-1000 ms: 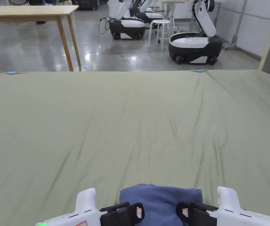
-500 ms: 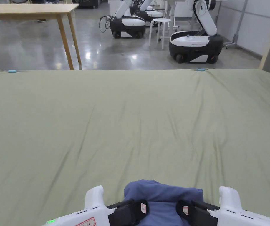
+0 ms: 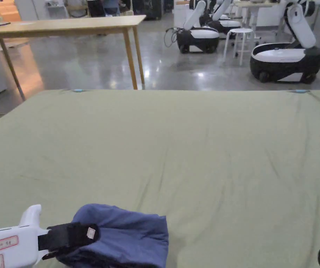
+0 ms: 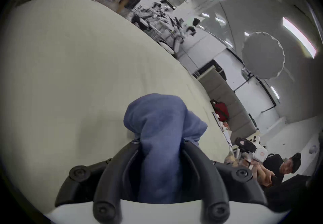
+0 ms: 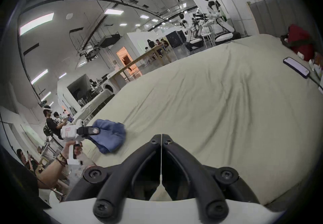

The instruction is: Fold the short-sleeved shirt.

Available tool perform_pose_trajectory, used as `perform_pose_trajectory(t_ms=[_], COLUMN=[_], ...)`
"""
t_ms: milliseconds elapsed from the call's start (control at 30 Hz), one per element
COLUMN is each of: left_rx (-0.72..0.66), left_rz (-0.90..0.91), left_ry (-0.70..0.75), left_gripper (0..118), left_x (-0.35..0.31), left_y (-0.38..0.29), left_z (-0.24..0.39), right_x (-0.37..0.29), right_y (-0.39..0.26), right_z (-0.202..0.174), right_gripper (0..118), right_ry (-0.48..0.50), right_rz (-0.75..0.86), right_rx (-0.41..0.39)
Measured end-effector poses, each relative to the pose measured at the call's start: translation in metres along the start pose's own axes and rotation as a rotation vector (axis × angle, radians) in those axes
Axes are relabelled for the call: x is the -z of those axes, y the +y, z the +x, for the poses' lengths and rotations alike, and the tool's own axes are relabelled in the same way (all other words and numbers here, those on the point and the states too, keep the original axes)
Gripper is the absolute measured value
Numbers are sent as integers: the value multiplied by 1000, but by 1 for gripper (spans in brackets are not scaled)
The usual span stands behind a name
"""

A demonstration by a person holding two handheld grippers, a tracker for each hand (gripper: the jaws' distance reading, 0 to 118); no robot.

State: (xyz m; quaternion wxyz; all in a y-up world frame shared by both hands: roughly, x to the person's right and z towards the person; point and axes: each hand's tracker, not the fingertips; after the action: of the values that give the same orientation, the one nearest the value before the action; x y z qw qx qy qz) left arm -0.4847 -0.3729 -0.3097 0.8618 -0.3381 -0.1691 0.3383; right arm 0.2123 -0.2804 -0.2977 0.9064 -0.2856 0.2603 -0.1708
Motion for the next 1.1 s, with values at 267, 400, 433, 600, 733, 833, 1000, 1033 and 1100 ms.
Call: perform_pose_trajectory(t_ms=[267, 400, 433, 600, 733, 833, 1000, 1033, 1100], left_rx=[-44, -85, -84, -91, -92, -91, 62, 92, 148], left_rz=[96, 98, 97, 145, 224, 355, 508, 497, 489], left_ry=[194, 150, 146, 192, 186, 161, -40, -51, 23], left_gripper=[27, 27, 27, 96, 118, 117, 117, 117, 112], left_x=[-138, -139, -136, -136, -174, -207, -190, -180, -151], left_y=[51, 48, 46, 46, 57, 51, 4, -4, -31], left_z=[-121, -144, -143, -135, -111, -64, 63, 87, 131], right_x=[29, 38, 38, 31, 22, 16, 2, -2, -8], right_y=[-4, -8, -9, -11, -7, -4, -1, 0, -1], right_z=[-44, -53, -55, -54, -53, -49, -43, -43, -44], right_gripper=[1, 1, 1, 1, 1, 1, 1, 1, 1], right_ry=[-19, -34, -52, -50, -53, -24, 24, 25, -31], right_rz=[-45, -76, -80, -77, -67, -43, 3, 20, 64], right_rx=[-7, -5, -7, -3, -19, -12, -15, -19, -44])
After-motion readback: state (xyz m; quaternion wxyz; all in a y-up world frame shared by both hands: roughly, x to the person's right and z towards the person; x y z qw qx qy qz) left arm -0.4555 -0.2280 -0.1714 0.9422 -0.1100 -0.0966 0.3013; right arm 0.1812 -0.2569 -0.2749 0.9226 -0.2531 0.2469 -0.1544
